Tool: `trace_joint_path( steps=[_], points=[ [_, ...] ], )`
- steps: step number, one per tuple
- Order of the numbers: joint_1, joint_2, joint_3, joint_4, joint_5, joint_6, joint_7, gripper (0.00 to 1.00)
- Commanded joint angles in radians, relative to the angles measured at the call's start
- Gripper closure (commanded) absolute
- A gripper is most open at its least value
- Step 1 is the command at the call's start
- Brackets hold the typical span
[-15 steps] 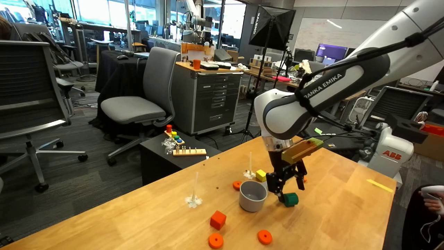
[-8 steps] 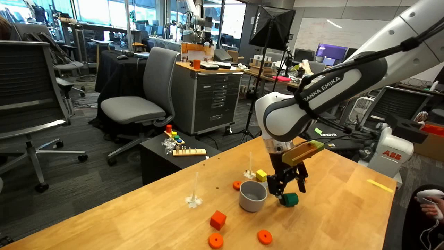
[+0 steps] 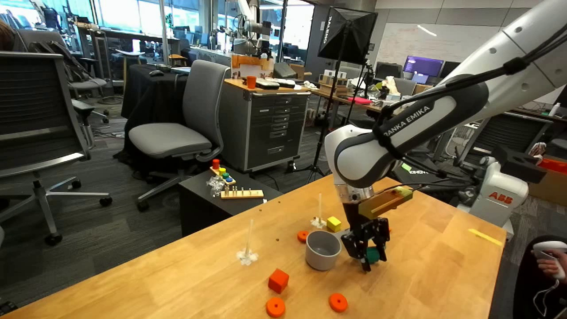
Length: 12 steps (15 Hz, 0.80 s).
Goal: Put the green, yellow and orange blocks inside the grey measuring cup
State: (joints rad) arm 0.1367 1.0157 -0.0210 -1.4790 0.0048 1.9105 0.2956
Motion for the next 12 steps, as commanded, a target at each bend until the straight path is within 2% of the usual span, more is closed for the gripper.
trace_joint_path(
  steps=[1, 2, 4, 8, 12],
  points=[
    [-0.006, 0.008, 0.009, 0.026, 0.019, -0.014, -0.002, 0.73],
    [-0.005, 0.008, 0.009, 0.028, 0.019, -0.022, -0.002, 0.35],
    [-0.002, 0.005, 0.009, 0.026, 0.012, -0.019, -0.009, 0.31],
    [-0.002, 0.003, 0.012, 0.028, 0.012, -0.022, -0.017, 0.01],
    [-0.005, 0.009, 0.012, 0.038, 0.01, -0.025, -0.026, 0.0]
  ],
)
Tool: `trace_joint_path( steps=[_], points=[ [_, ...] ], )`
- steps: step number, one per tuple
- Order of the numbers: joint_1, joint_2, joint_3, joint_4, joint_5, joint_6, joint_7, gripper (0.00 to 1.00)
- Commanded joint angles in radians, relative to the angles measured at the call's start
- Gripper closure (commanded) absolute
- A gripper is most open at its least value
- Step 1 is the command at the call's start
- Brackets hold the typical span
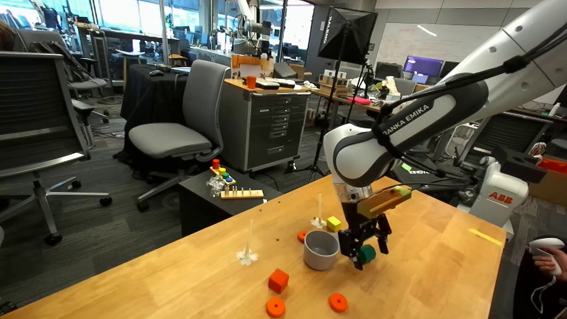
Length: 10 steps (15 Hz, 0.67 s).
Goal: Put the green, yellow and orange blocks inside the grey measuring cup
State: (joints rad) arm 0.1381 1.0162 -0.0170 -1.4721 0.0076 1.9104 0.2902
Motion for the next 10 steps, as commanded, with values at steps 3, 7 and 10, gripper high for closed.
trace_joint_path(
  steps=[3, 7, 10],
  points=[
    [-0.005, 0.015, 0.002, 0.054, -0.003, -0.027, -0.03, 0.0],
    [-0.003, 0.022, -0.008, 0.084, -0.009, -0.023, -0.021, 0.0],
    [-0.001, 0.026, -0.01, 0.089, -0.01, -0.018, -0.018, 0.32]
  ],
)
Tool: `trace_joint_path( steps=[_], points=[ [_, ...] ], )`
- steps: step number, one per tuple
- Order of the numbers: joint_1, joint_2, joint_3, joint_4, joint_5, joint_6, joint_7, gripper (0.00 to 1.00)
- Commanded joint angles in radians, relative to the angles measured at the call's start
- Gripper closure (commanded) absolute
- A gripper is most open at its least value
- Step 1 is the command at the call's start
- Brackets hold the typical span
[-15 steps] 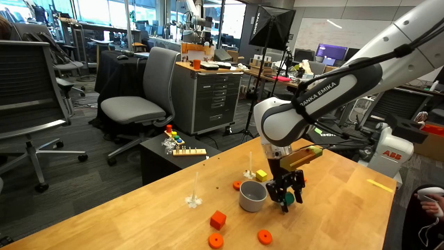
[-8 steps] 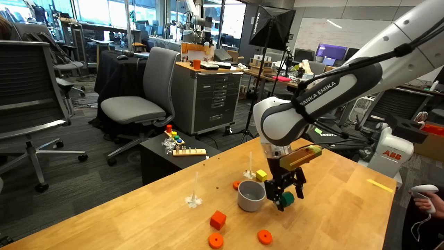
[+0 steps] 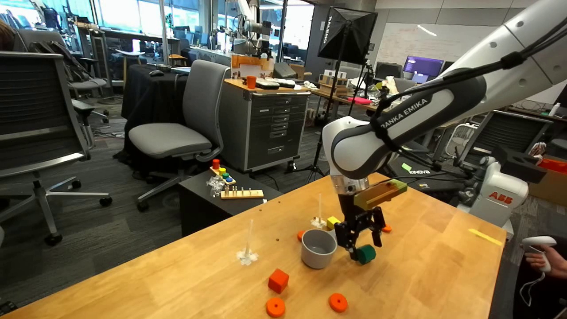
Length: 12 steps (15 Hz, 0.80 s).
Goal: Put the green, yellow and orange blocks inside the grey measuring cup
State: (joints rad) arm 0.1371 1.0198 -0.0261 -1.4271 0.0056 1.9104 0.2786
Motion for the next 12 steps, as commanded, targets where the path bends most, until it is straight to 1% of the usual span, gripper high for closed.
trace_joint_path(
  steps=[1, 6, 7, 12],
  points=[
    [-0.001, 0.023, -0.001, 0.045, -0.006, -0.018, -0.006, 0.42],
    [-0.003, 0.018, 0.002, 0.04, -0.001, -0.016, -0.008, 0.8],
    [-0.005, 0.012, 0.005, 0.032, 0.001, -0.015, -0.011, 0.82],
    [0.005, -0.074, 0.005, -0.039, -0.008, -0.005, -0.014, 0.82]
  ],
)
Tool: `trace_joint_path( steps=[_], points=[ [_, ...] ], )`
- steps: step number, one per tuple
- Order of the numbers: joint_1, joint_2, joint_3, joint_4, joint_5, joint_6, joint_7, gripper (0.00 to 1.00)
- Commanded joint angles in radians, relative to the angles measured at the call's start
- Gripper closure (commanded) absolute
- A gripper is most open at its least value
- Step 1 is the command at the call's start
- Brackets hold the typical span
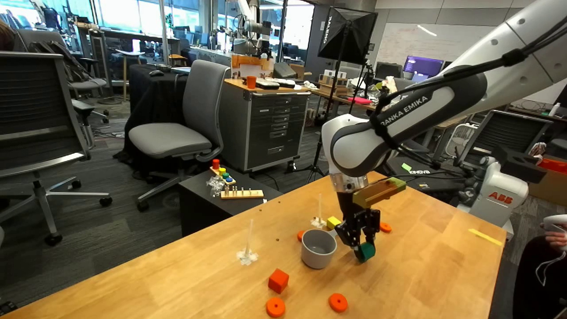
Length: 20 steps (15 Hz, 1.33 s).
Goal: Put the green, yellow and orange blocks inside the grey measuring cup
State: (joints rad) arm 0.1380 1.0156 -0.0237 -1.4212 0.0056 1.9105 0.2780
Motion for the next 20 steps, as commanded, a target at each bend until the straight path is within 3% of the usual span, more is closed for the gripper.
trace_joint_path(
  steps=[1, 9, 20],
  points=[
    [0.002, -0.088, 0.004, -0.048, -0.007, -0.003, -0.018, 0.82],
    [0.016, -0.205, 0.017, -0.022, -0.005, -0.005, -0.011, 0.82],
    [0.105, -0.152, 0.048, 0.054, -0.015, -0.009, 0.043, 0.82]
  ],
)
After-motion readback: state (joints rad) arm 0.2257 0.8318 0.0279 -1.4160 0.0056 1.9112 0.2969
